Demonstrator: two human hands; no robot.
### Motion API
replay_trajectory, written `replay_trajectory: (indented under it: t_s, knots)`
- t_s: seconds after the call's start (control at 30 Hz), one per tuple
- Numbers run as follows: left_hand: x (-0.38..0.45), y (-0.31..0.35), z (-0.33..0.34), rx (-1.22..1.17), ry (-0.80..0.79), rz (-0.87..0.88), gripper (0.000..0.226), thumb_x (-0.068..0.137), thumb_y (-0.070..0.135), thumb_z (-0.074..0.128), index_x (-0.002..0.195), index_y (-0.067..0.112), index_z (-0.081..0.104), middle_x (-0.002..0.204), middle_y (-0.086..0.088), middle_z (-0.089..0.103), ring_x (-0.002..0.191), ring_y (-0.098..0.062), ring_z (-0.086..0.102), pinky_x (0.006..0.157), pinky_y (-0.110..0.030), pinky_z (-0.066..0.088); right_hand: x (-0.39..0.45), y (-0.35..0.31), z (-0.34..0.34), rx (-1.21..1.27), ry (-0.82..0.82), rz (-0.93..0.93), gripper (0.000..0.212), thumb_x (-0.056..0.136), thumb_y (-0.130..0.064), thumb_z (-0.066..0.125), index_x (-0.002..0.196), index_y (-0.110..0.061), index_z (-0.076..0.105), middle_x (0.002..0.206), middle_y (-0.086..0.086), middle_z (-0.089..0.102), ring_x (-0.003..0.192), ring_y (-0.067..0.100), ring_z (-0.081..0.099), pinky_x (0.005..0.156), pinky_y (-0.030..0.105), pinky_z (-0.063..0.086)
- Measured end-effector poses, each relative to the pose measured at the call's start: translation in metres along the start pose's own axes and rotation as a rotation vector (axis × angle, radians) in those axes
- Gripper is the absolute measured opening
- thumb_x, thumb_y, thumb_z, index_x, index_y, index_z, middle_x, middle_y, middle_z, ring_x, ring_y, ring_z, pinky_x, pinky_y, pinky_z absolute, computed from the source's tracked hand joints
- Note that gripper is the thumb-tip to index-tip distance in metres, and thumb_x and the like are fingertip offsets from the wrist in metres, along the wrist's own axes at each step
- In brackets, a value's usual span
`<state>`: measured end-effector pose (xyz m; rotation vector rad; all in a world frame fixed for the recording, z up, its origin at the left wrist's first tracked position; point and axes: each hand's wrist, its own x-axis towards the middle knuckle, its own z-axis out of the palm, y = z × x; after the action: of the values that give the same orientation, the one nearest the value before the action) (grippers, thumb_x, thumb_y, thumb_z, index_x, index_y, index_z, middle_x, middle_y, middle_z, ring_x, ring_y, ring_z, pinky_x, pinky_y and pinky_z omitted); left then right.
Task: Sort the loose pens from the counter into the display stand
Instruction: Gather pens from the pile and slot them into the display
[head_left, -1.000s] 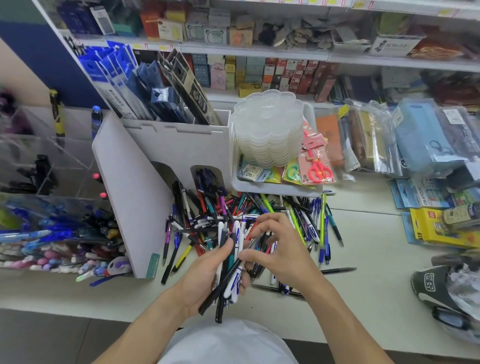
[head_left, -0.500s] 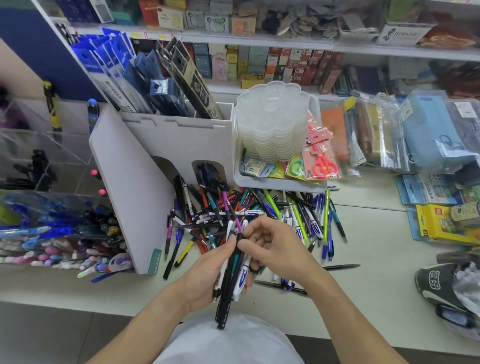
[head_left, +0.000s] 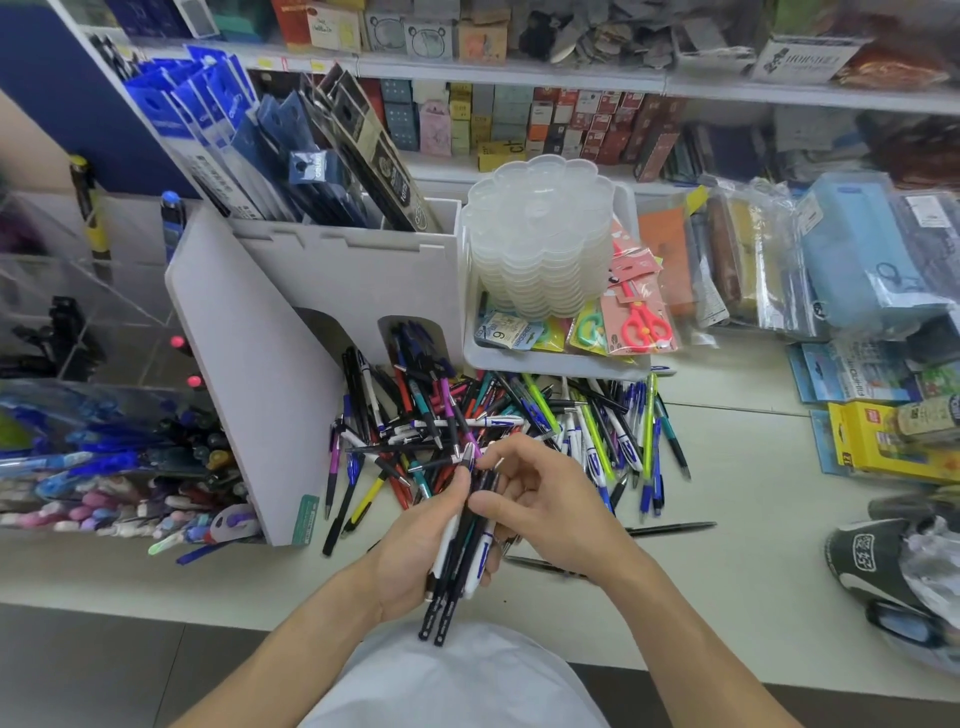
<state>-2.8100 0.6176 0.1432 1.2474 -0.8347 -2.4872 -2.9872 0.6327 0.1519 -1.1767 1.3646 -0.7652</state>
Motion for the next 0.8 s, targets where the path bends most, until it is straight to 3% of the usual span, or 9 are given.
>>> replay_trajectory:
  t_s: [0.13,0.3,0.4,0.5,0.63,0.8]
  knots:
    - [0.003,-0.003,-0.001,-0.025,-0.021,0.034,0.067,0.103,0.053,0.036,0.122,-0.008,0.056,0.076,-0.02,0.055,0.061,-0.028,0.052,0.053,-0.033,0.047,-0.003,0.005,-0.007,0.081,-0.053,0.003,0.02,0.091,-0.01,0.075,0.101,-0.022,0.063,0.092,-0.003,0.063,0.074,0.036,0.067,0.072,0.045,0.062]
    - [0.004,-0.008,-0.001,0.011,0.024,0.092,0.035,0.102,0.037,0.052,0.11,0.004,0.062,0.08,-0.016,0.061,0.064,-0.027,0.056,0.056,-0.034,0.05,-0.008,0.004,-0.015,0.149,-0.059,0.036,0.016,0.09,-0.001,0.074,0.098,-0.001,0.06,0.086,0.014,0.068,0.069,0.025,0.068,0.068,0.037,0.06]
    - [0.005,-0.008,-0.002,0.022,0.105,0.083,0.028,0.099,0.03,0.059,0.108,0.004,0.065,0.078,-0.012,0.065,0.063,-0.022,0.06,0.059,-0.034,0.05,-0.014,-0.005,-0.03,0.168,-0.03,0.056,0.014,0.087,0.003,0.075,0.093,-0.001,0.063,0.084,0.021,0.071,0.068,0.027,0.068,0.065,0.036,0.061]
    - [0.005,-0.005,-0.007,0.049,0.211,0.08,0.03,0.094,0.028,0.064,0.101,-0.002,0.061,0.078,-0.008,0.068,0.065,-0.02,0.061,0.062,-0.035,0.051,-0.023,-0.016,-0.054,0.197,0.078,0.07,0.014,0.083,0.005,0.076,0.092,0.004,0.064,0.083,0.021,0.073,0.067,0.029,0.071,0.064,0.034,0.062]
    - [0.0,-0.004,-0.008,-0.149,0.192,0.136,0.026,0.093,0.027,0.067,0.086,0.011,0.048,0.063,-0.003,0.039,0.051,-0.017,0.038,0.05,-0.03,0.039,-0.037,-0.017,-0.082,0.255,0.365,0.048,0.011,0.081,0.004,0.075,0.084,0.002,0.065,0.075,0.018,0.073,0.066,0.035,0.073,0.069,0.044,0.065]
    - [-0.008,0.0,0.002,-0.153,0.271,0.208,0.038,0.082,0.036,0.071,0.07,0.013,0.044,0.056,-0.004,0.031,0.047,-0.017,0.03,0.048,-0.029,0.032,-0.045,-0.01,-0.051,0.401,0.517,0.093,0.015,0.087,0.015,0.066,0.077,0.004,0.061,0.063,0.011,0.068,0.063,0.031,0.074,0.066,0.039,0.064]
